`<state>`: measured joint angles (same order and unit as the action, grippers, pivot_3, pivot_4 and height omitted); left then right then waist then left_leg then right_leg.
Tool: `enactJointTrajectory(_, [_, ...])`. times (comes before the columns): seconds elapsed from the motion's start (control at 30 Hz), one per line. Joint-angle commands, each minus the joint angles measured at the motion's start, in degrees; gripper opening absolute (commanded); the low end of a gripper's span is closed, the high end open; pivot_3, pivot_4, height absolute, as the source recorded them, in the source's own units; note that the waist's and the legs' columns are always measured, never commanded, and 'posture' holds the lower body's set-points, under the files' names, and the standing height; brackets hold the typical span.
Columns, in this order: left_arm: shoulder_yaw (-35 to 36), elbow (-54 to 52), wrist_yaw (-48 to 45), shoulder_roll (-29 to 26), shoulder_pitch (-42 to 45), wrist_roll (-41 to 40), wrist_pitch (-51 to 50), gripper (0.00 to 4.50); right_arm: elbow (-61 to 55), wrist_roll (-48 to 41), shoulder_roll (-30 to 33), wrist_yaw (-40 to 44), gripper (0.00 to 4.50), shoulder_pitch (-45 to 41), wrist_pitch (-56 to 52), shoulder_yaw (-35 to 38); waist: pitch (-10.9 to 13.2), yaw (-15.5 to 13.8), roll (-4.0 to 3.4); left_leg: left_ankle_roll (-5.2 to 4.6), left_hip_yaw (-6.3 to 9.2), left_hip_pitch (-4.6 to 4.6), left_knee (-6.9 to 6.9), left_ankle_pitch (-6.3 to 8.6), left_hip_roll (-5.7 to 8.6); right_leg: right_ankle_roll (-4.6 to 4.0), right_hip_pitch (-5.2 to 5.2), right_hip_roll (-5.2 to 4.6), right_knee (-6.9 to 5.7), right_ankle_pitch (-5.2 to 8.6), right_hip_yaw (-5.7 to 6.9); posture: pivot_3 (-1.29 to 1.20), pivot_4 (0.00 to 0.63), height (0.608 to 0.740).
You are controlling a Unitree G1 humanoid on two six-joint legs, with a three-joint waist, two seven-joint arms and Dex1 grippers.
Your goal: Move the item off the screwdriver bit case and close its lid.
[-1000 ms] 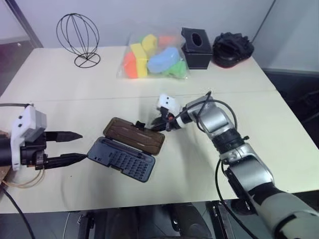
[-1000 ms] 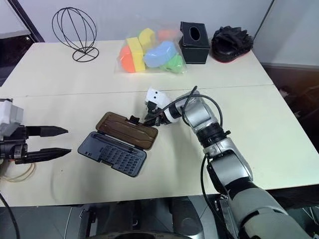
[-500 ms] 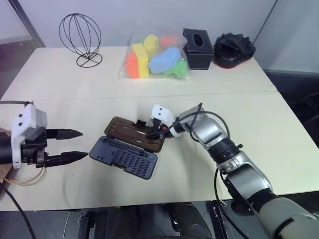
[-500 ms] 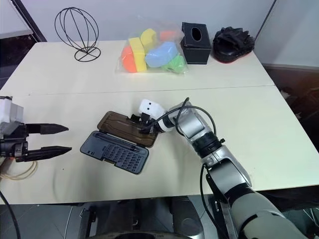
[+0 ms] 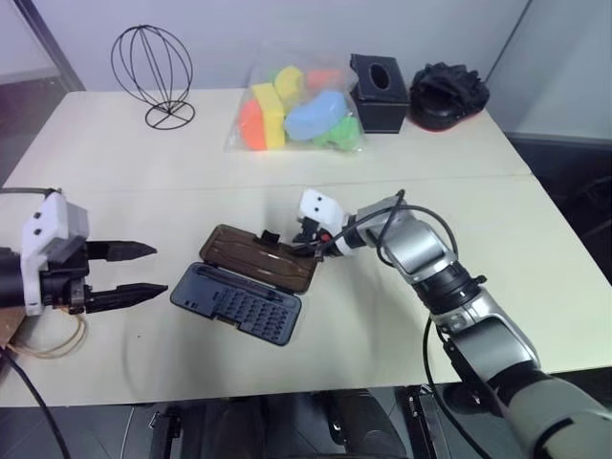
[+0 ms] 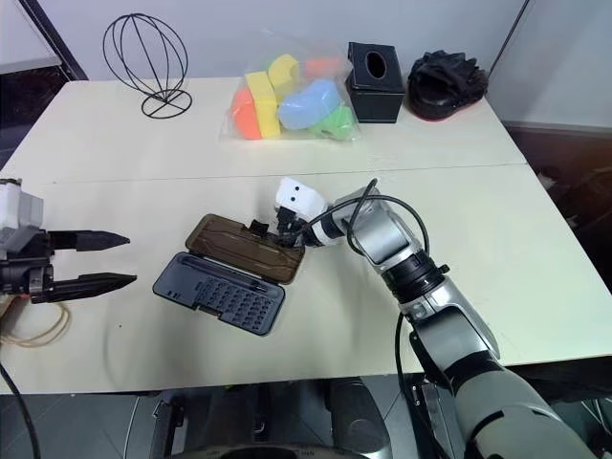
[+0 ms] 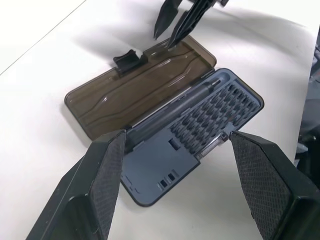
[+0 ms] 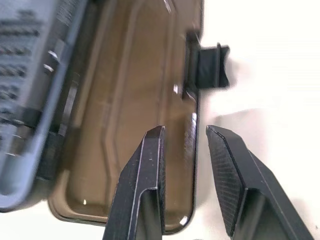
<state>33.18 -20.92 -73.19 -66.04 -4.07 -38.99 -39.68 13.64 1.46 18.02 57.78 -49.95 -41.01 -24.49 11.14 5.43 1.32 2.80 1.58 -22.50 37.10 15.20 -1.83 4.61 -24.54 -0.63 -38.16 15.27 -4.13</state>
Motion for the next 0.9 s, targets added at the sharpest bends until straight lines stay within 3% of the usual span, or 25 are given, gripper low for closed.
enactJointTrajectory(0.03, [0.1, -0.1, -0.1, -1.0, 1.0, 0.1, 0.6, 3.46, 2.4, 0.4, -1.2, -1.1, 1.32, -0.7, 2.5, -0.6, 0.0, 0.1, 0.0, 0.0, 0.0, 0.0, 0.0, 0.0, 0.0, 0.0, 0.0, 0.0, -0.01, 0.0, 0.0, 0.0, 0.15, 0.737])
enactJointTrajectory(0.23, [-0.5, 0.4, -0.1, -1.3, 2.0, 0.3, 0.7, 3.46, 7.3, 2.3, -2.3, -0.9, 1.32, 0.5, 7.3, -3.6, 0.0, 0.1, 0.03, 0.0, 0.01, 0.02, 0.0, 0.0, -0.02, 0.0, 0.01, 0.03, -0.01, 0.0, 0.0, 0.0, 0.15, 0.737])
enactJointTrajectory(0.33, [-0.6, 0.3, -0.2, -1.3, 2.2, 0.2, 0.5, 3.46, 7.9, 3.2, -1.7, -0.3, 0.05, 1.0, 10.1, -4.3, 0.0, 0.1, 0.04, 0.0, 0.01, 0.06, 0.0, 0.0, -0.02, 0.0, 0.04, 0.03, -0.01, 0.0, 0.0, 0.0, 0.15, 0.737])
enactJointTrajectory(0.73, [-1.2, -6.1, 0.4, 1.0, 0.0, -5.0, -4.1, 3.46, 7.8, 5.2, 9.2, 13.8, 0.05, 2.7, 43.2, -6.5, 0.0, -1.3, 0.03, 0.0, -0.04, 0.03, 0.01, 0.0, 0.02, 0.06, 0.08, -0.05, 0.06, 0.03, -0.02, 0.0, 0.15, 0.737])
enactJointTrajectory(0.9, [-2.0, -13.1, 4.3, 5.5, -4.3, -9.8, -7.6, 3.46, 9.0, 6.9, 8.7, 10.8, 0.05, 2.6, 40.1, -5.0, 0.0, -1.4, 0.04, 0.0, -0.03, 0.06, 0.01, 0.0, 0.0, 0.04, 0.08, -0.03, 0.01, 0.03, -0.02, 0.0, 0.15, 0.737])
